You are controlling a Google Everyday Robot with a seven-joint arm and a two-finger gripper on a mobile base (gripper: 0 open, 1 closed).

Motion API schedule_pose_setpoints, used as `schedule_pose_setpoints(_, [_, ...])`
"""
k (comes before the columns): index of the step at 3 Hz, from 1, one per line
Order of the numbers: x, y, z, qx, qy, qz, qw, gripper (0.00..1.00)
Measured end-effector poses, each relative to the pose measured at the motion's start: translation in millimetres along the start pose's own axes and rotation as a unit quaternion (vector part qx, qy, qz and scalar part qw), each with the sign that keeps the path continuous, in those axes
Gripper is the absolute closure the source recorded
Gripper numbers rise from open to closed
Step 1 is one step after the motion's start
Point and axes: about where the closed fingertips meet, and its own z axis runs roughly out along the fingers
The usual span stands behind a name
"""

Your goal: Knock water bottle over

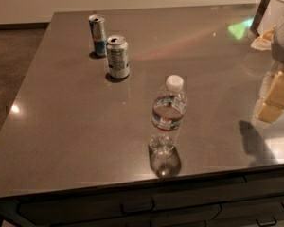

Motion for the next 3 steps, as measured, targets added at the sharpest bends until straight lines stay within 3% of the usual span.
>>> schedule_pose_setpoints(1, [-0.4, -0.2, -0.5, 0.001, -0.001, 0.0, 1.0, 0.0])
schedule_pose_setpoints(2, [-10.8, 5.1, 10.3, -0.021, -0.032, 0.002, 0.9993, 0.0])
schedule_pose_setpoints(3, [-36.3, 20.6, 29.9, -0.05, -0.085, -0.008, 0.9951, 0.0])
